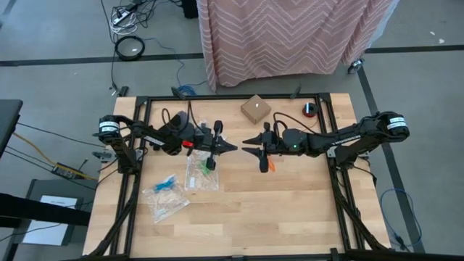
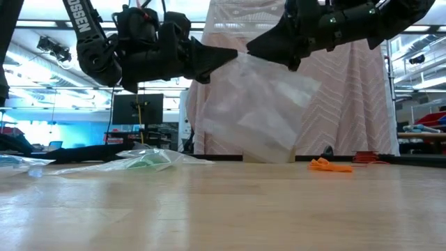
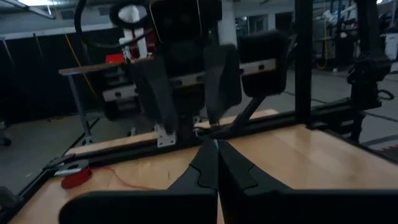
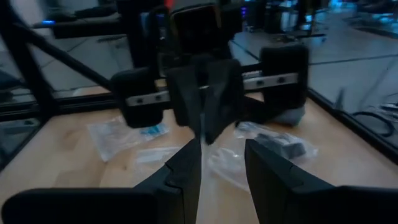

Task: Sort rubber bands
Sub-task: Open the transparent zip bag

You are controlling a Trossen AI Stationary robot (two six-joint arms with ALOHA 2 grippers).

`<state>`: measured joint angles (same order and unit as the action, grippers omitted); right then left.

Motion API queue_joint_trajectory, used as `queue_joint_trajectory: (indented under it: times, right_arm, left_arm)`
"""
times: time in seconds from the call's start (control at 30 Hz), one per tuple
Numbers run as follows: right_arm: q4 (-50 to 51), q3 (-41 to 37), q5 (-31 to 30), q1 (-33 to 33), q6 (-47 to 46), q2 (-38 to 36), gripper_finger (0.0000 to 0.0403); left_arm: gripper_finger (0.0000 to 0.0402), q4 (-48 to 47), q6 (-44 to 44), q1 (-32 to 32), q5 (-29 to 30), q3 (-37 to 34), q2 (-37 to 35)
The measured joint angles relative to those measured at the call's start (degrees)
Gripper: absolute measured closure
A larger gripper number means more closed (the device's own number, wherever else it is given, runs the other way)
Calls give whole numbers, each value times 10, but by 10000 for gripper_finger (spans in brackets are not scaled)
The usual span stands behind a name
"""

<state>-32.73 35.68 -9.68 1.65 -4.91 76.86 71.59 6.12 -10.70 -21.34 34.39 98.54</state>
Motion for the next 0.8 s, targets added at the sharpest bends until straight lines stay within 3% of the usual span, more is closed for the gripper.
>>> queue_joint_trajectory:
  times: [0.4, 0.8]
  right_arm:
    - [43, 0, -1, 1, -16, 0, 290]
    - [19, 0, 4, 2, -10, 0, 290]
  left_arm:
    - [401, 14, 14, 0, 5, 0, 0]
    - [401, 0, 14, 0, 4, 0, 0]
